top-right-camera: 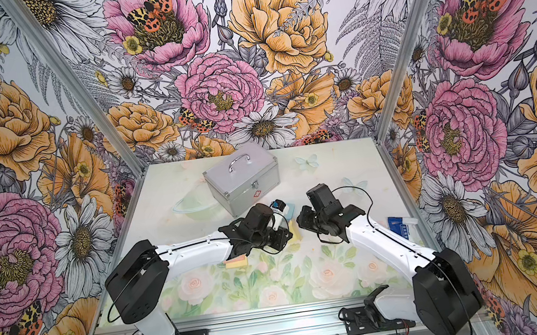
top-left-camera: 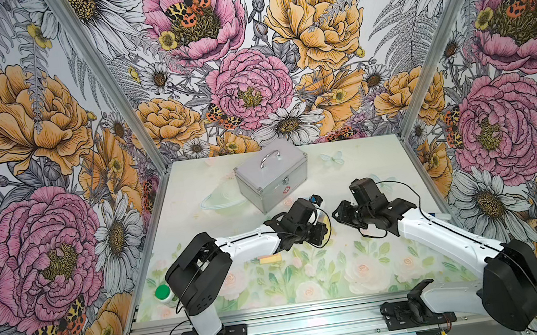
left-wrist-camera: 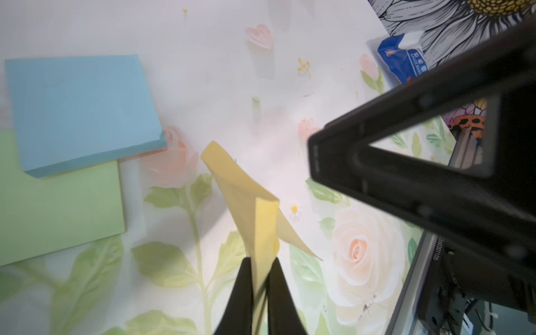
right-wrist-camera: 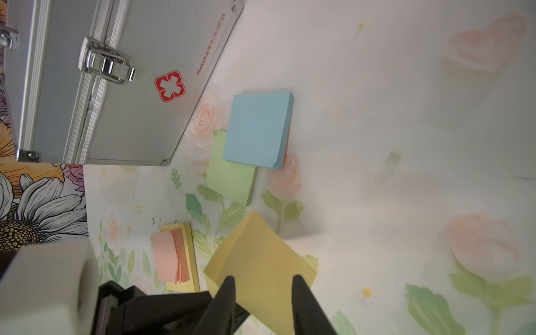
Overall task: Tear off pages from different memo pads
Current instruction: Adjust the memo pad, then tear off the paper from the memo pad.
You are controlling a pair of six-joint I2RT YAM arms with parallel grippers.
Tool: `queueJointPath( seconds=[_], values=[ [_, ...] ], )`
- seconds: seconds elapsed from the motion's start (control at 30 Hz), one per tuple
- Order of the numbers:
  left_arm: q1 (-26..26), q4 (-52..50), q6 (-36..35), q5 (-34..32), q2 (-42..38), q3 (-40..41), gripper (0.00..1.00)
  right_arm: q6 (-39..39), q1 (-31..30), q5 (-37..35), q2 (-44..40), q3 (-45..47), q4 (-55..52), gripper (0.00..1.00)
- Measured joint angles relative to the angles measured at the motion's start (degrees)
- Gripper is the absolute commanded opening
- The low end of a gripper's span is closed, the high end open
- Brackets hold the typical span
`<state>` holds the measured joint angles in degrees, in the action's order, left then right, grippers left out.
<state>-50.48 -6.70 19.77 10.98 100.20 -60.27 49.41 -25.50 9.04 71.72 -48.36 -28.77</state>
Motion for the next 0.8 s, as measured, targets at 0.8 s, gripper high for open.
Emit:
queueJointPath(
  seconds=[0.8],
  values=[
    [8.0,-6.1,5.0,14.1,1.6,-0.6,0.00,-40.1,-18.3,-13.3,-4.9,5.5,7.5,0.44]
  ],
)
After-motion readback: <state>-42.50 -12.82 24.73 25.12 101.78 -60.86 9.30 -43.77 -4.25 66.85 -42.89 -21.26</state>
